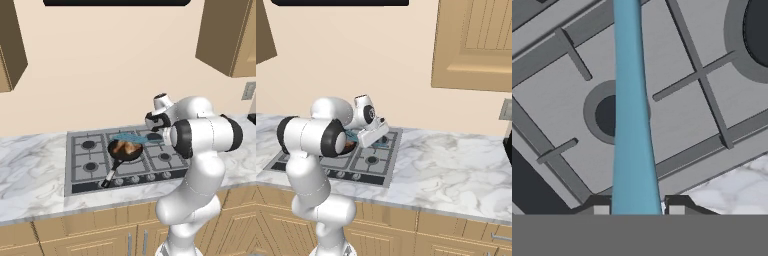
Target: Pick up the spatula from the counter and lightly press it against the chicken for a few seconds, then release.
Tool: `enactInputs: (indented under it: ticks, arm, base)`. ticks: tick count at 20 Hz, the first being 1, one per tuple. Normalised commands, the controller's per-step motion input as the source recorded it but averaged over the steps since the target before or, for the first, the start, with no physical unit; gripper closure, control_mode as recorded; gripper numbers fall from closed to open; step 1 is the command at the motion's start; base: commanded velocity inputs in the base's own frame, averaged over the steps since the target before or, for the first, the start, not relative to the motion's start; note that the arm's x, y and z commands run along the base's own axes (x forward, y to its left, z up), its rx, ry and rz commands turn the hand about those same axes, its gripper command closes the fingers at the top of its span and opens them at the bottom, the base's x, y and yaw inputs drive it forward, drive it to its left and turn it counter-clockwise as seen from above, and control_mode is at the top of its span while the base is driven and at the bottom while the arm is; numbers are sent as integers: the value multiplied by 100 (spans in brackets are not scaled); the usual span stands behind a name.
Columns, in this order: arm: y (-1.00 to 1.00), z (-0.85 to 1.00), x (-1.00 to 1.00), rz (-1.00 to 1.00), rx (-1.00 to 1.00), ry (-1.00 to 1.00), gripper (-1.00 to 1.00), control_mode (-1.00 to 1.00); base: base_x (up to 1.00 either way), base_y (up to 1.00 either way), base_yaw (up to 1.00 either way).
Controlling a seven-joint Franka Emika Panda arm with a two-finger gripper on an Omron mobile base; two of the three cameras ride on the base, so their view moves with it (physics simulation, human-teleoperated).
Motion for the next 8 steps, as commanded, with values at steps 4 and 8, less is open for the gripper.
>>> enactInputs:
  ticks: [4,8]
  arm:
    - [0,0,0,0,0,0,100,-100]
    - [0,0,0,0,0,0,100,-100]
  base:
    - [0,0,0]
    - [0,0,0]
